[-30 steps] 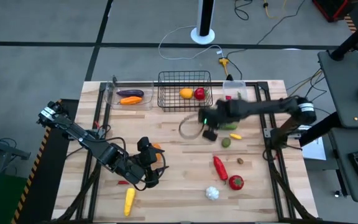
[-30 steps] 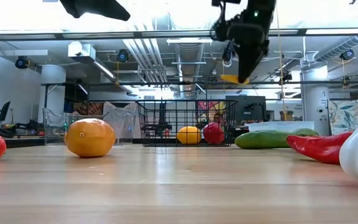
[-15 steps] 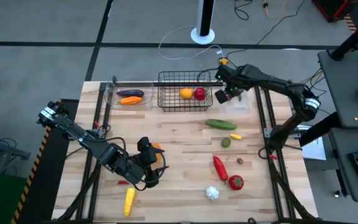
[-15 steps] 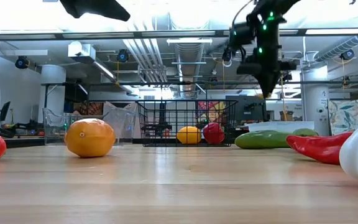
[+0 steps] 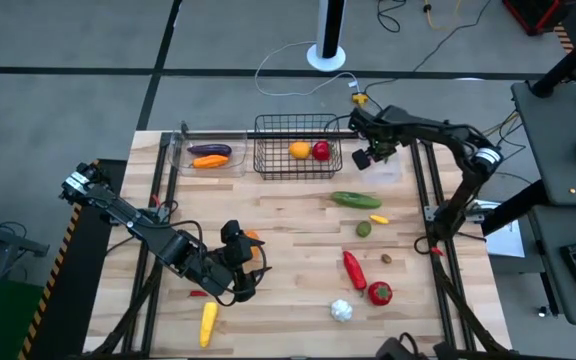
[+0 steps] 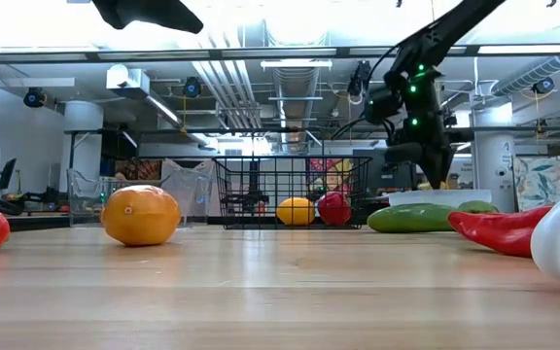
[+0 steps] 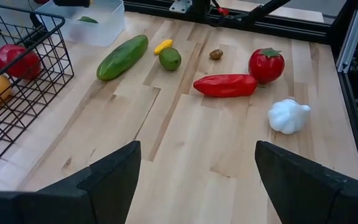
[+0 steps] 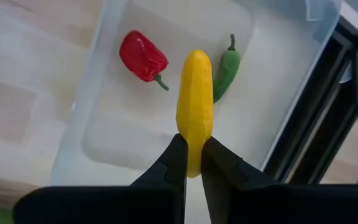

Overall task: Sort produce into baskets
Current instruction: Put the right baby corn into the white bin, then put the potato into the clear bin

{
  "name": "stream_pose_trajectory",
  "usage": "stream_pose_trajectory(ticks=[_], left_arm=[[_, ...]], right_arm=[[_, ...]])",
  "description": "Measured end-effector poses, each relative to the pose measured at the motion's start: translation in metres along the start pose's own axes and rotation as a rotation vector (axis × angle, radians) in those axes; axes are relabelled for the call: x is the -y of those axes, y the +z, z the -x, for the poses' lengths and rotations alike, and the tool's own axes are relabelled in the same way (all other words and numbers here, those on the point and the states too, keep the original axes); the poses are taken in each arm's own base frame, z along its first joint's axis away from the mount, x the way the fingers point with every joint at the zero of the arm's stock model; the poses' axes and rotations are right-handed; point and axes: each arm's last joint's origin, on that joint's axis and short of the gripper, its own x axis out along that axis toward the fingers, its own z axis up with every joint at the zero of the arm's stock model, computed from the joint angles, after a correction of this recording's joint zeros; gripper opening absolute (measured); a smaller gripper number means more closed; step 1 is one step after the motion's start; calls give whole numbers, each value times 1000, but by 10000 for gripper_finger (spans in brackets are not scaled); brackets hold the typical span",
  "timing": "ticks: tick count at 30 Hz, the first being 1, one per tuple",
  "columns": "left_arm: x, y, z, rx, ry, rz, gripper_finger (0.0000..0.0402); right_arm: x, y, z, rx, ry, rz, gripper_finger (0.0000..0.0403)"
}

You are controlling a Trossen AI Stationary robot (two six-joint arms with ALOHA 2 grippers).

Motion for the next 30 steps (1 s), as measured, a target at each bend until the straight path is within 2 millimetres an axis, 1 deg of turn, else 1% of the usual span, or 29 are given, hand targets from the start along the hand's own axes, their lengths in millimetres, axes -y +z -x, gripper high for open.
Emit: stream_pose_trajectory(ticks=[5, 15, 22, 26, 30], left_arm=[[0, 0, 0, 0, 0, 7, 297], [0, 0, 0, 0, 0, 12, 297], [0, 0, 0, 0, 0, 34, 297], [0, 0, 0, -4, -4, 66, 297], [-2, -3, 0, -27, 13, 104, 297]], right_arm=[[-2, 0, -5, -2, -1, 7, 37], [-2, 1, -5, 11, 5, -2, 122], [-3, 0, -4, 13, 20, 15, 159], [-2, -3, 6, 48, 34, 27, 169], [-5, -9, 26, 142, 73, 44, 176]])
